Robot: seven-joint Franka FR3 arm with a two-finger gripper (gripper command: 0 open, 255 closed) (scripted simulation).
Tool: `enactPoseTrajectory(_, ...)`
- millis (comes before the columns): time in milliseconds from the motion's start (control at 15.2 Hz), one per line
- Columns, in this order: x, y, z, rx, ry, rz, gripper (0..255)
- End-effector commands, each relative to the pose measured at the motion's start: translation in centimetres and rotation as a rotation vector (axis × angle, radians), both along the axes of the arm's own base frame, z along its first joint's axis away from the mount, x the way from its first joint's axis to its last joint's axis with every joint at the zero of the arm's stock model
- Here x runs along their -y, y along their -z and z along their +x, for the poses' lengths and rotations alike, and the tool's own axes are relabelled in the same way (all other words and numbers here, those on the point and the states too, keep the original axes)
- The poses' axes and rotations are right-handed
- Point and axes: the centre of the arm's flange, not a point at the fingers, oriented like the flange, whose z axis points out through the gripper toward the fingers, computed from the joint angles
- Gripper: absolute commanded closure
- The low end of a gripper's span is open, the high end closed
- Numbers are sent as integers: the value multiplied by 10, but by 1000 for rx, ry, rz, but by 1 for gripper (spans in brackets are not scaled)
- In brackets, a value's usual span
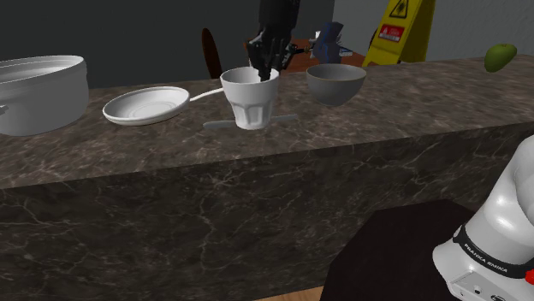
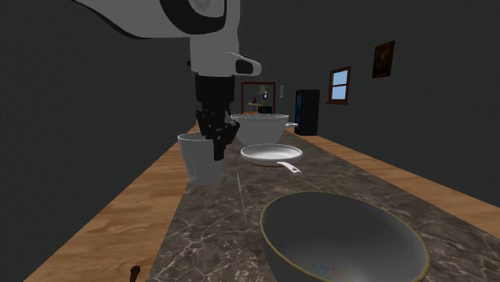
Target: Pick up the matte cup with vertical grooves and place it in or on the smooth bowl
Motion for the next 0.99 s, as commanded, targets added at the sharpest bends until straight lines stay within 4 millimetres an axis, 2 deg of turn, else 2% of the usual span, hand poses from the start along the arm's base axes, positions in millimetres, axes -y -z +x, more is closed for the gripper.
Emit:
enactPoseTrajectory(0, 0, -11, 1, 0, 0, 0, 255)
enactPoseTrajectory(924, 0, -85, 1, 0, 0, 0, 255)
